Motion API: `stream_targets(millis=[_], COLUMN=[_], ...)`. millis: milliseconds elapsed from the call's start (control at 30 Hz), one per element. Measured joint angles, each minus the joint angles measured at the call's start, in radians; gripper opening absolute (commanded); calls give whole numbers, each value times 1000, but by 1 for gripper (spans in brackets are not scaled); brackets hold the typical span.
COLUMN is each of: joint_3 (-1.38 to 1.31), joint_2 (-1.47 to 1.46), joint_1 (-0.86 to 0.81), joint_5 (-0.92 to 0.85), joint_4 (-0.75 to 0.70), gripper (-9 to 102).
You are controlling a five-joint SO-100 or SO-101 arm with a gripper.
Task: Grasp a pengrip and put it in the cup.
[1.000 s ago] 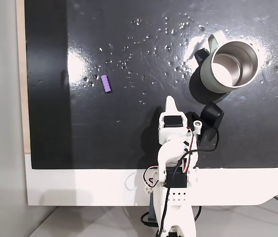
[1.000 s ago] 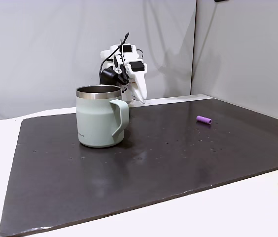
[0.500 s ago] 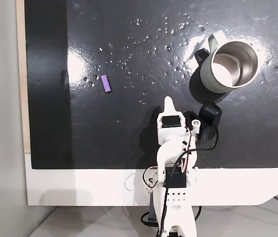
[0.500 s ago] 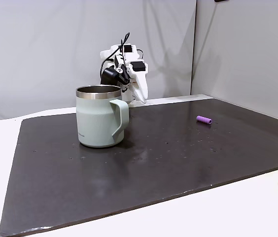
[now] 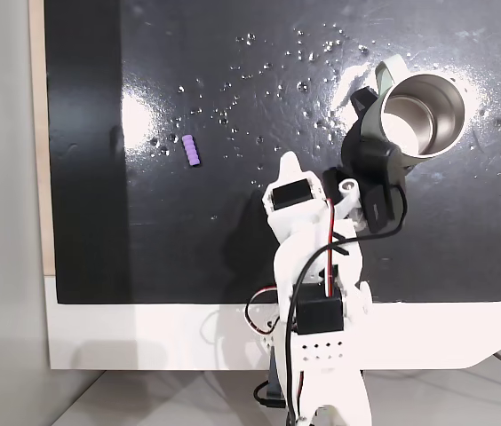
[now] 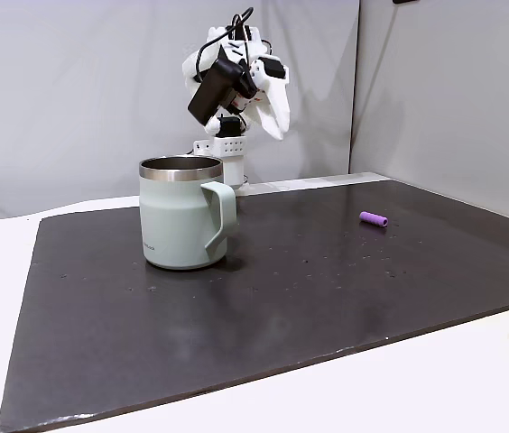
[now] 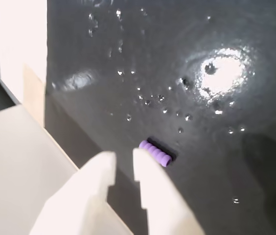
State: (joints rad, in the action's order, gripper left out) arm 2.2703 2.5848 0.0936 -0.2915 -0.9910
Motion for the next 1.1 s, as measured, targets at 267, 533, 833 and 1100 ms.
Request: stream_targets(millis=[267,533,833,1100], joint_3=[-337,-893,-1640,-1839], joint_2=[-365,-841,-1335,-1506], joint_1=[46,91,199,322], joint_5=[-196,-330,-445,-620], joint_4=[-95,-318,-709,-801], gripper=[0,0,0,0])
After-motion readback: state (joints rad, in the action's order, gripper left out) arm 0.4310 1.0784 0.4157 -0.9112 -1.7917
